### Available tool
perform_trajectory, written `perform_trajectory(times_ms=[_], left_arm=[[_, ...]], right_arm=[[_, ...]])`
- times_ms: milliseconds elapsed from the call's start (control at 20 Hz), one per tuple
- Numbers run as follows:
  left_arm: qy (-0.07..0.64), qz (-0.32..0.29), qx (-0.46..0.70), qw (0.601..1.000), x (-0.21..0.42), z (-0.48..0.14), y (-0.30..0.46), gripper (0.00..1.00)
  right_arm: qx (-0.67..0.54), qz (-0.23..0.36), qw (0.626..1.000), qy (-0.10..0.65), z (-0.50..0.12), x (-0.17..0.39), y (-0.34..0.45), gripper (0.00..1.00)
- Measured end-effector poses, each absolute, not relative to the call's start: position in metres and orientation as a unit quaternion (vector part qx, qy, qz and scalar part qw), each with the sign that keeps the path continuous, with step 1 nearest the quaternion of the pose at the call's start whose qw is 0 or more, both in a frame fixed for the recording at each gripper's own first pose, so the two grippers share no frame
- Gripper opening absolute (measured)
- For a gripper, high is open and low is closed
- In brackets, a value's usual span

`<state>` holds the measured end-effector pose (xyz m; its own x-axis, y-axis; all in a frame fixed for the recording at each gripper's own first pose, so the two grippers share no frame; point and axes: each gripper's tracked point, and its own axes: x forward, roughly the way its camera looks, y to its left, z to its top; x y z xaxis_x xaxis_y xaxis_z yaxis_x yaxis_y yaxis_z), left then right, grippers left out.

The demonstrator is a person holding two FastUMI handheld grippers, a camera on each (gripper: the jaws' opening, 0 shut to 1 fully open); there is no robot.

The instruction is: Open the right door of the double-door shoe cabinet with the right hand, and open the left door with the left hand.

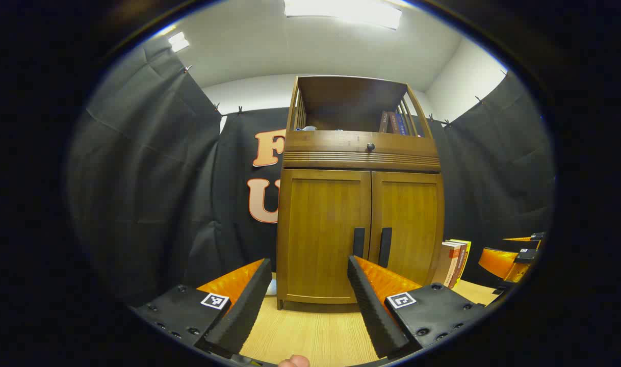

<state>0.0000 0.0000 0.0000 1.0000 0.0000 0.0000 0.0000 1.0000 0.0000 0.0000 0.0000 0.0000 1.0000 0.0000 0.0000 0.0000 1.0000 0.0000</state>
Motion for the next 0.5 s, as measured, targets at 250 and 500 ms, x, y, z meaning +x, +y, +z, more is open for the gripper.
perform_trajectory(times_ms=[250, 500], left_arm=[[0.004, -0.005, 0.0, 1.0, 0.0017, -0.0034, -0.0041, 0.93], [-0.003, -0.006, 0.001, 1.0, 0.0036, -0.0003, -0.0059, 0.93]], right_arm=[[-0.006, -0.006, 1.0, -0.007, 0.0026, 0.0007, -0.0047, 0.94], [-0.004, -0.004, 1.0, -0.011, 0.0041, 0.0051, -0.0015, 0.93]])
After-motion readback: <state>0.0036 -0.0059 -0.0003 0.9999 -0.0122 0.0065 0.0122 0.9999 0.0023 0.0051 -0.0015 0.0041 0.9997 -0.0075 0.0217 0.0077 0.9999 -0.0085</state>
